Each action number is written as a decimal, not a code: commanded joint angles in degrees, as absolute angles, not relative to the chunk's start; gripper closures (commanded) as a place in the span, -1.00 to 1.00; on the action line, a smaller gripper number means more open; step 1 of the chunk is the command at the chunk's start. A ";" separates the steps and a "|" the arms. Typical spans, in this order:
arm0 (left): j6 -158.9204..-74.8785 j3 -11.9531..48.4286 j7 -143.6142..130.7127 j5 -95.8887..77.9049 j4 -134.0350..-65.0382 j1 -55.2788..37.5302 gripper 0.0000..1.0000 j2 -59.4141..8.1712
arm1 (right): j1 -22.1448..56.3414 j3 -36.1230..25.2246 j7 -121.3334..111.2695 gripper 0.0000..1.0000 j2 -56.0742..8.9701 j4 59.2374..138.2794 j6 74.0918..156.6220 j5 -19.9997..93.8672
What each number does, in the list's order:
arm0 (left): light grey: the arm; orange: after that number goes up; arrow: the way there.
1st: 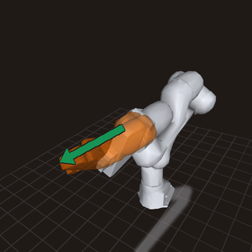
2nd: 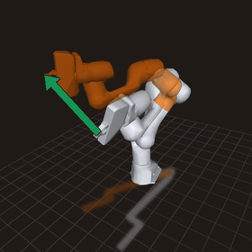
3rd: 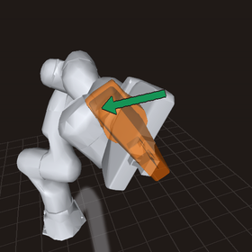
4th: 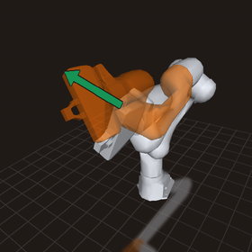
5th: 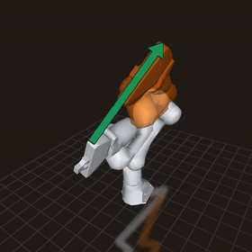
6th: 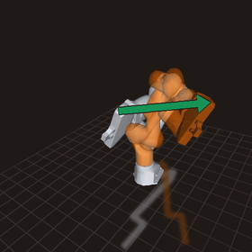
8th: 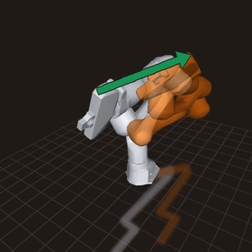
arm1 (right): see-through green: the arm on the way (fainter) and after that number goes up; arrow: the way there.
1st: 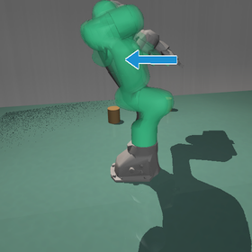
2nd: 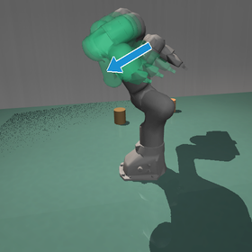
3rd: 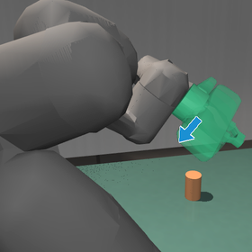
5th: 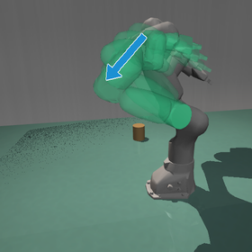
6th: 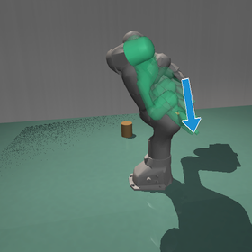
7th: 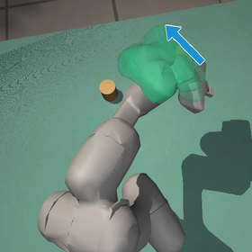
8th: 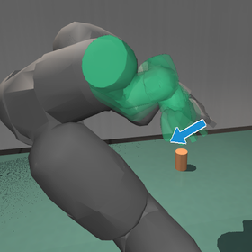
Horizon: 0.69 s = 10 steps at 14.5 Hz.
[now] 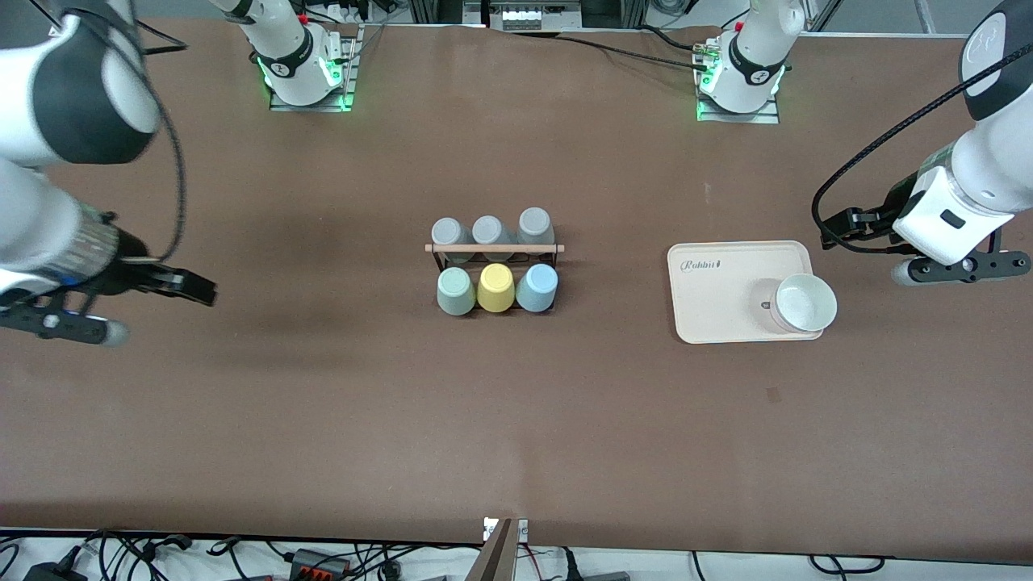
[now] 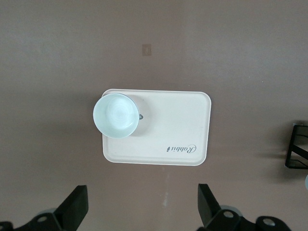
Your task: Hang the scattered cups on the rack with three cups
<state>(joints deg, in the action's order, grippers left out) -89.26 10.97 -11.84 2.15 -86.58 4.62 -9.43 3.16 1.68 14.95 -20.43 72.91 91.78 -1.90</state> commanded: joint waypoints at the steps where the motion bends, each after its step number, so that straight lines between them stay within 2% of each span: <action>1: -89.21 11.69 -11.77 1.67 -87.28 5.54 -1.00 -8.35 | -0.08 2.72 10.82 -1.00 -13.38 79.87 91.49 -1.41; 7: -89.03 11.69 -13.01 0.54 -87.45 5.54 -1.00 -8.35 | -0.18 2.81 11.69 -1.00 1.74 97.53 96.76 -1.49; 10: -88.95 11.69 -13.01 0.44 -87.45 5.54 -1.00 -8.26 | -0.18 2.90 11.78 -1.00 3.60 98.96 96.07 -1.41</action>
<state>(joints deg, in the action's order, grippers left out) -89.19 10.98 -12.72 1.41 -86.62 4.63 -9.42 0.13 2.54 11.39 0.71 95.25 94.65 -1.89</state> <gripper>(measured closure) 0.000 0.000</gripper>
